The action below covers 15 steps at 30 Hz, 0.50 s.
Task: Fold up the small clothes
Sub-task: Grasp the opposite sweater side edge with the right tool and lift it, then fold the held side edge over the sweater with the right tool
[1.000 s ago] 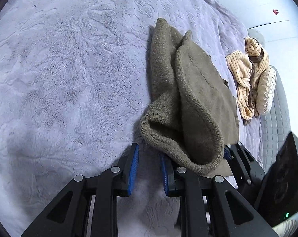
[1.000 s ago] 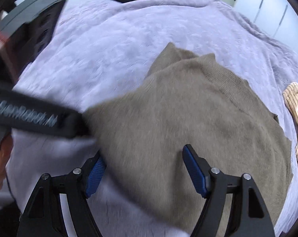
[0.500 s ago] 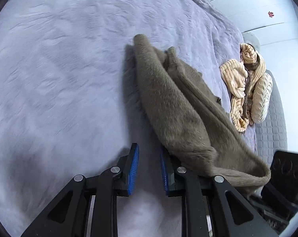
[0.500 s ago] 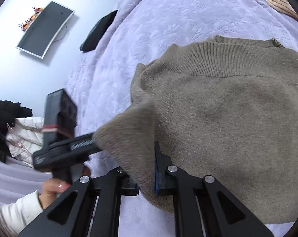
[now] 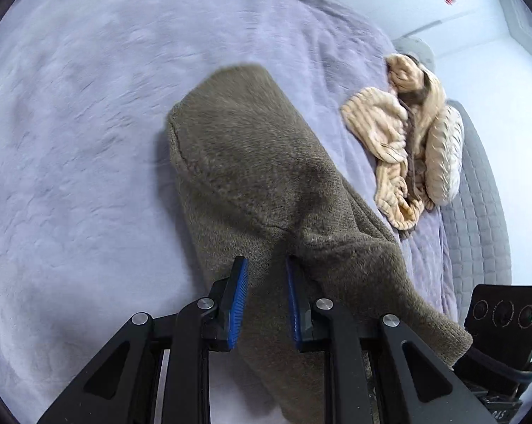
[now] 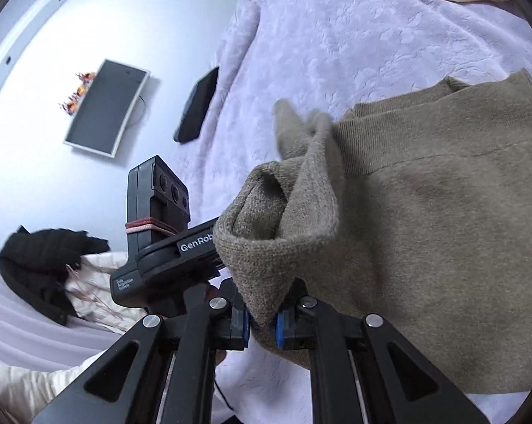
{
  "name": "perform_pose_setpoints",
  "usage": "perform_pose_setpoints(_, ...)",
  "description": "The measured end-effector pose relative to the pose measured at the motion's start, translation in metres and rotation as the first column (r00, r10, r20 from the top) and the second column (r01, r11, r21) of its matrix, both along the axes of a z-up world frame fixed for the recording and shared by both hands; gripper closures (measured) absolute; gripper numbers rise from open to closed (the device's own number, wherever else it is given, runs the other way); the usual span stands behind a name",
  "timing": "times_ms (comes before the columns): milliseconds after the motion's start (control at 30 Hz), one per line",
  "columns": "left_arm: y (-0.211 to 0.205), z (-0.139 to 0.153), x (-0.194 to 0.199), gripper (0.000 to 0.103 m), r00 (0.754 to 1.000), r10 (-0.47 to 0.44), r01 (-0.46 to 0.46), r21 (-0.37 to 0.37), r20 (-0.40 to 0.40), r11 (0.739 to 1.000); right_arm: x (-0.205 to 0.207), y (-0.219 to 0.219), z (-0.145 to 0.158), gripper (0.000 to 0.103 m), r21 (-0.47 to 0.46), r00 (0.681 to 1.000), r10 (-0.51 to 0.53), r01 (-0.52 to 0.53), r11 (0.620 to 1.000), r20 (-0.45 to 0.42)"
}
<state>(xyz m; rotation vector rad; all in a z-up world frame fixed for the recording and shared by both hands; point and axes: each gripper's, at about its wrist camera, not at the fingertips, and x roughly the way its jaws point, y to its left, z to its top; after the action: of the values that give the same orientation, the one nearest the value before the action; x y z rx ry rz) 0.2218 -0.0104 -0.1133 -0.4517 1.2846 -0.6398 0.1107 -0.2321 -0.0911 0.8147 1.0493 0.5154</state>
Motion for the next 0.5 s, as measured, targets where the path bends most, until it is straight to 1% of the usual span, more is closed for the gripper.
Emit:
perform_pose_setpoints(100, -0.037, 0.025, -0.006, 0.082, 0.996, -0.064, 0.063, 0.017, 0.062, 0.998, -0.009, -0.022, 0.013, 0.092, 0.028, 0.999, -0.03, 0.029, 0.999, 0.038)
perform_pose_setpoints(167, -0.065, 0.04, -0.011, 0.082, 0.99, -0.102, 0.102, 0.007, 0.093, 0.995, -0.02, -0.04, 0.022, 0.092, 0.026, 0.996, -0.06, 0.059, 0.998, 0.061)
perform_pose_setpoints(267, -0.112, 0.051, -0.025, 0.082, 0.974, -0.189, 0.189, 0.008, 0.122, 0.982, -0.044, -0.071, 0.029, 0.092, 0.027, 0.989, -0.122, 0.12, 0.992, 0.078)
perform_pose_setpoints(333, -0.145, 0.047, -0.04, 0.082, 0.956, -0.264, 0.263, 0.026, 0.127, 0.965, -0.069, -0.094, 0.025, 0.092, 0.026, 0.984, -0.166, 0.164, 0.986, 0.062)
perform_pose_setpoints(400, -0.178, 0.032, -0.062, 0.082, 0.934, -0.341, 0.337, 0.053, 0.109, 0.94, -0.09, -0.111, 0.013, 0.092, 0.01, 0.981, -0.192, 0.191, 0.981, 0.028)
perform_pose_setpoints(467, -0.198, 0.015, -0.079, 0.082, 0.919, -0.387, 0.382, 0.073, 0.075, 0.921, -0.112, -0.125, -0.013, 0.092, 0.014, 0.974, -0.222, 0.223, 0.975, -0.047)
perform_pose_setpoints(500, -0.203, 0.006, -0.085, 0.082, 0.916, -0.398, 0.394, 0.079, 0.048, 0.916, -0.121, -0.13, -0.026, 0.092, 0.01, 0.97, -0.229, 0.231, 0.973, -0.08)
